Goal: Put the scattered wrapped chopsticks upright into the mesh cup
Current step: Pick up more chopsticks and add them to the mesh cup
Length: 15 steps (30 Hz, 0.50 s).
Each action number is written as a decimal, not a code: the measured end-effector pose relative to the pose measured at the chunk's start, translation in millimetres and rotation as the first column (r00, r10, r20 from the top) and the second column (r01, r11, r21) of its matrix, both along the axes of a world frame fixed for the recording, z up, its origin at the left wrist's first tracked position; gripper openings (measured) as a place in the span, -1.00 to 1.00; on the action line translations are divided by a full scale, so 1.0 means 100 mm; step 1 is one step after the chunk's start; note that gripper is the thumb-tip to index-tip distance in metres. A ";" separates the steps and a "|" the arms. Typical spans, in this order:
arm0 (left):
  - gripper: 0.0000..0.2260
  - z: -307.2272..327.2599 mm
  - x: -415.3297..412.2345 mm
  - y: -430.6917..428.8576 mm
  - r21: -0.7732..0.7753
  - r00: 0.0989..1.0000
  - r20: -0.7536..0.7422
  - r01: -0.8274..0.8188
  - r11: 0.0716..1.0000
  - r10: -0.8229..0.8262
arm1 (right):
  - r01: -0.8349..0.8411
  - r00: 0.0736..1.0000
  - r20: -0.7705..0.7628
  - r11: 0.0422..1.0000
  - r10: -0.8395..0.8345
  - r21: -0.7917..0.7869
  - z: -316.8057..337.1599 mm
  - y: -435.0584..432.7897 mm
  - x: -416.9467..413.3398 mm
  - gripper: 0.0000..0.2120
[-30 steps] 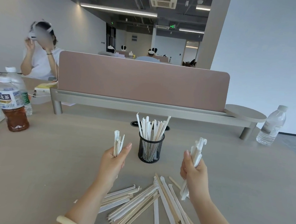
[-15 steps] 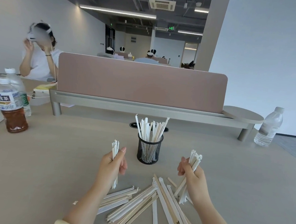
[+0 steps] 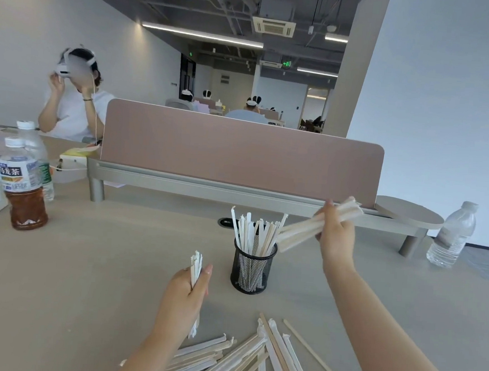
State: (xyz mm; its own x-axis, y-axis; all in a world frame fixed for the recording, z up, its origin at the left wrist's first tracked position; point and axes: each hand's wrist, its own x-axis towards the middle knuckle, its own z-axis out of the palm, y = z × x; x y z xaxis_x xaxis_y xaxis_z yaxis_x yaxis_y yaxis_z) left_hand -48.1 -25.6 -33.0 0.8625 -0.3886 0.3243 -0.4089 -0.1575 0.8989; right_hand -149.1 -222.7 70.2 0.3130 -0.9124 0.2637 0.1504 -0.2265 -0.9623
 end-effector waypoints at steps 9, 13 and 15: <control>-0.59 -0.04 0.05 -0.03 -0.013 0.999 -0.036 0.010 1.000 -0.010 | -0.051 0.961 -0.274 0.998 0.042 -0.024 -0.51 -0.15 0.63 -0.59; -0.60 -0.03 0.04 -0.03 -0.012 0.999 -0.027 0.018 1.000 -0.019 | -0.096 0.908 -0.416 0.991 0.048 -0.096 -0.67 -0.14 0.61 -0.54; -0.60 -0.03 0.04 -0.03 -0.013 0.999 -0.029 0.018 1.000 -0.019 | -0.126 0.878 -0.477 0.982 0.044 -0.141 -0.72 -0.14 0.61 -0.60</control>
State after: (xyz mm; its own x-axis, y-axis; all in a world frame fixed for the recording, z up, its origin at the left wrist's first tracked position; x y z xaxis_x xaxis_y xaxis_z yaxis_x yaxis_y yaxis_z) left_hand -44.1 -28.7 -36.1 0.8645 -0.4004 0.3038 -0.3848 -0.1385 0.9125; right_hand -88.1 -237.0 -1.8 0.5119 -0.8334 0.2084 -0.2839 -0.3931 -0.8746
